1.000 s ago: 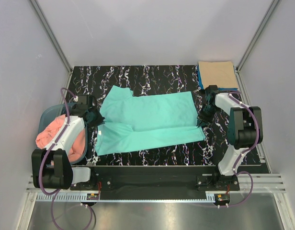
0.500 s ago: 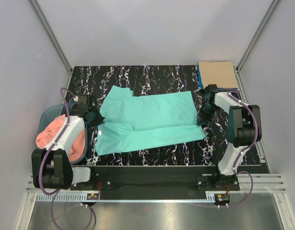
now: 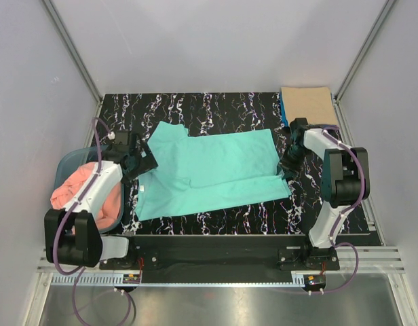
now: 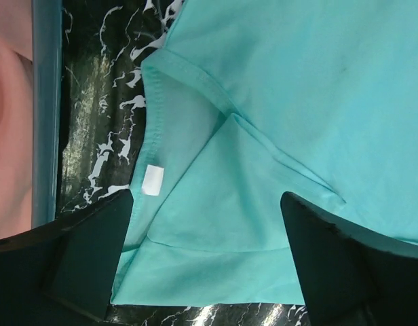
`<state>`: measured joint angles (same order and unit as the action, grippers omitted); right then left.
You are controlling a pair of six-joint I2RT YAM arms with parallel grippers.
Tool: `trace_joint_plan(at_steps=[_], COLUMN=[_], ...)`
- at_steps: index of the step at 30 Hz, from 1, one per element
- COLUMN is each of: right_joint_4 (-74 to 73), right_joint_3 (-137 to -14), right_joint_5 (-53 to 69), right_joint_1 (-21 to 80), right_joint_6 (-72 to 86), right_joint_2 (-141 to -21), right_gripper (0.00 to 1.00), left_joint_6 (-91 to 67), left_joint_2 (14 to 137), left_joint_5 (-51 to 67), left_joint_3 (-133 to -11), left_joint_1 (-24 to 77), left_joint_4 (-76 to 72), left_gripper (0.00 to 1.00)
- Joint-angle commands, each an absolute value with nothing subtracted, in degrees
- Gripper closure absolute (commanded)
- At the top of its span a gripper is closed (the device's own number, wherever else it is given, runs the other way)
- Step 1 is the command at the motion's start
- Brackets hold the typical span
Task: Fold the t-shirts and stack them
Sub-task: Fold the tshirt
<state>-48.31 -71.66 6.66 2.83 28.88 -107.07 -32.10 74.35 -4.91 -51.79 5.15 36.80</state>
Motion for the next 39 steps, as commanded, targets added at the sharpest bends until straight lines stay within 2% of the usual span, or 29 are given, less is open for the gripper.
trace_joint_plan(at_steps=[1,3,7,8,12,14,15,18,19,27,31,39], right_joint_4=[-51.3,-52.2,-52.6,-52.2,-49.4,-47.1,-46.4,-44.5,-44.3,-42.1,-42.2,-42.7], right_joint_3=[-74.3,-74.1,-73.4,-72.3,-68.7,-66.5,-65.7,-63.8,-63.2,-59.8,-56.4,-49.1], right_joint_5=[2.6,0.5,0.4,1.0,7.1,9.0,10.9,12.0,12.0,5.7,3.3,1.4], right_joint_1=[2.8,2.8,4.0,4.5,7.8,10.2,10.9,12.6,12.6,12.0,9.8,4.5], right_joint_6=[26.3,25.2,23.1,23.0,23.8,24.5,25.0,26.3,26.5,32.0,35.8,39.1], right_joint_2=[-103.5,-100.3,-95.5,-94.7,-91.4,-91.2,-91.4,-93.1,-93.5,-99.3,-101.9,-97.3], right_gripper=[0.56,0.48,0.35,0.35,0.32,0.35,0.37,0.42,0.43,0.40,0.41,0.43], left_joint_6=[-29.4,-30.7,-33.2,-34.1,-35.3,-35.6,-35.8,-36.8,-36.6,-34.3,-35.3,-32.7], left_joint_2=[68.2,65.6,59.4,58.3,55.1,55.8,56.3,60.3,61.2,72.8,79.5,89.8], left_joint_5=[-11.8,-9.2,-3.4,-2.6,-0.4,2.3,4.1,6.5,7.3,3.7,2.1,-1.0], left_joint_3=[-56.5,-55.7,-49.0,-45.6,-41.5,-40.9,-40.4,-40.3,-40.3,-43.2,-44.8,-51.4], left_joint_1=[8.2,9.0,9.5,9.5,9.5,9.5,9.5,9.5,9.7,12.1,13.9,17.9], left_joint_4=[40.3,42.3,41.8,40.9,40.2,38.7,38.1,36.3,35.6,33.7,32.9,32.1], left_gripper=[0.01,0.01,0.12,0.18,0.30,0.37,0.45,0.60,0.62,0.62,0.67,0.68])
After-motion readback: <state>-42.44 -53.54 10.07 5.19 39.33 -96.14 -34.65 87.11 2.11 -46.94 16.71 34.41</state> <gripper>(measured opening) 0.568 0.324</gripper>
